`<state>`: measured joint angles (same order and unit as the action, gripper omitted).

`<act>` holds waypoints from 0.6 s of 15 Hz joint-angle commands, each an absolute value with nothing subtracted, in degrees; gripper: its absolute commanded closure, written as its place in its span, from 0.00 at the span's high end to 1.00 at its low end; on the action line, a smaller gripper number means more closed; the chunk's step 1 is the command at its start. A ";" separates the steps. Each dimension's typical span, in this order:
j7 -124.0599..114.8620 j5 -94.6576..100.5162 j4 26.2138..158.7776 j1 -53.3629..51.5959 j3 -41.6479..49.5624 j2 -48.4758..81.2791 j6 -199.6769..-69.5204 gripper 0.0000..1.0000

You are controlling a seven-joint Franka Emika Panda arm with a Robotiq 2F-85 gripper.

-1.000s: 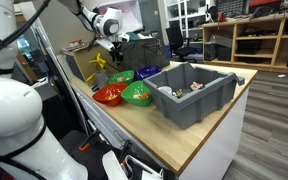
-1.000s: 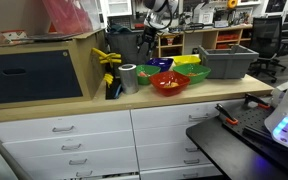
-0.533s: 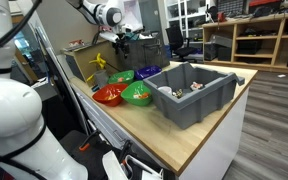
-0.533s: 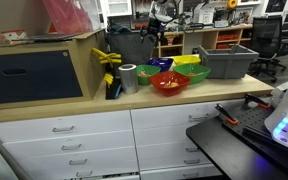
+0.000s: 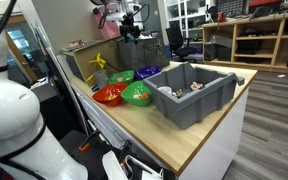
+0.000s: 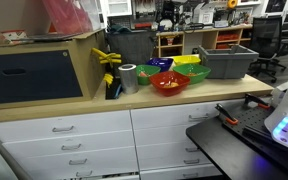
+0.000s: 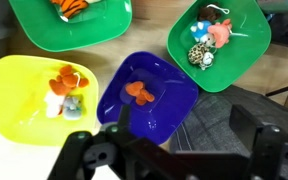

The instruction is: Move two items from the grey object to the green bowl

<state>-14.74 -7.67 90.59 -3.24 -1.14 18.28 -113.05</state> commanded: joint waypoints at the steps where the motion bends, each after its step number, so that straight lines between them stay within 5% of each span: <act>1: -12.62 -6.55 87.19 -1.71 -0.12 17.60 -108.07 1.00; 9: -6.14 -5.01 84.68 2.71 2.84 17.25 -107.42 1.00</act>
